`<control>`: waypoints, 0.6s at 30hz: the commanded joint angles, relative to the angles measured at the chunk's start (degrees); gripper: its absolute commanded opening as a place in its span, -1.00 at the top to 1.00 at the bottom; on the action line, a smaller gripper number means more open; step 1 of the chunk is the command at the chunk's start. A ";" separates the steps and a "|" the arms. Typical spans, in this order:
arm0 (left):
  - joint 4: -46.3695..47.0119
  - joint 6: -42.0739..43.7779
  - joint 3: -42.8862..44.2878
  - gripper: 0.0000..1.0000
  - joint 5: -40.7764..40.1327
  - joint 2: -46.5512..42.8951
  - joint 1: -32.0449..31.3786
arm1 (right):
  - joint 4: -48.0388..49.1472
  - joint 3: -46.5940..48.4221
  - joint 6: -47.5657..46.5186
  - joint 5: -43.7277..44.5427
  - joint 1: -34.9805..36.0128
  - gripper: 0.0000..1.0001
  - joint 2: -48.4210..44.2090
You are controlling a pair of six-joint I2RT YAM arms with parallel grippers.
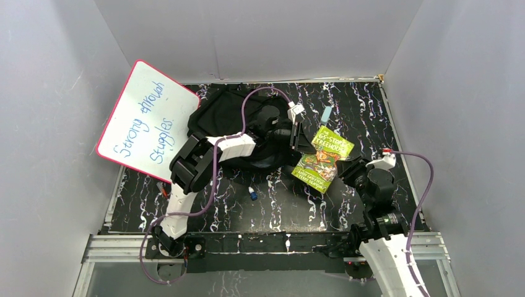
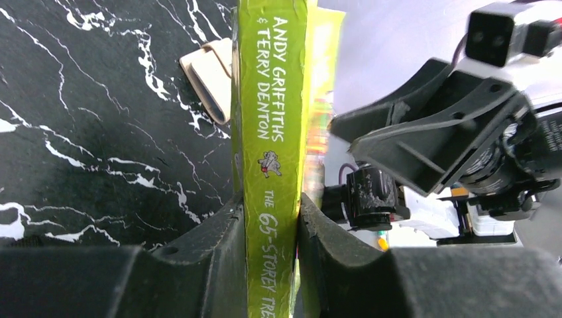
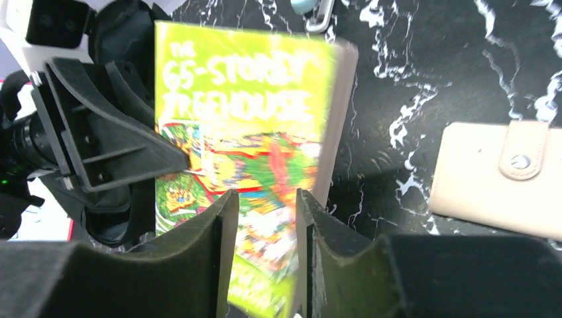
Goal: Pack the student bag
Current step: Pick up the book from the center of the board.
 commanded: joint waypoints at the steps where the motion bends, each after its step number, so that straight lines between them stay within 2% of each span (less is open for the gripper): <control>1: -6.56 7.52 2.83 1.00 -1.67 -8.60 0.11 | -0.16 7.38 -5.37 4.17 -0.06 0.00 0.53; 5: -18.81 16.83 4.88 1.00 -7.45 -12.66 0.18 | -4.42 11.30 -8.14 9.00 -0.06 -0.23 1.56; 8: -23.60 22.42 5.10 1.00 -11.23 -16.40 0.19 | -3.87 13.64 -11.82 7.03 -0.06 -0.29 1.97; 13: -26.06 32.29 1.85 1.00 -15.48 -25.22 0.17 | 3.26 16.42 -19.90 -4.08 -0.10 -0.35 3.45; 18: -24.83 46.26 -7.88 1.00 -16.91 -38.82 0.03 | 12.59 19.22 -29.61 -24.65 0.04 -0.29 6.69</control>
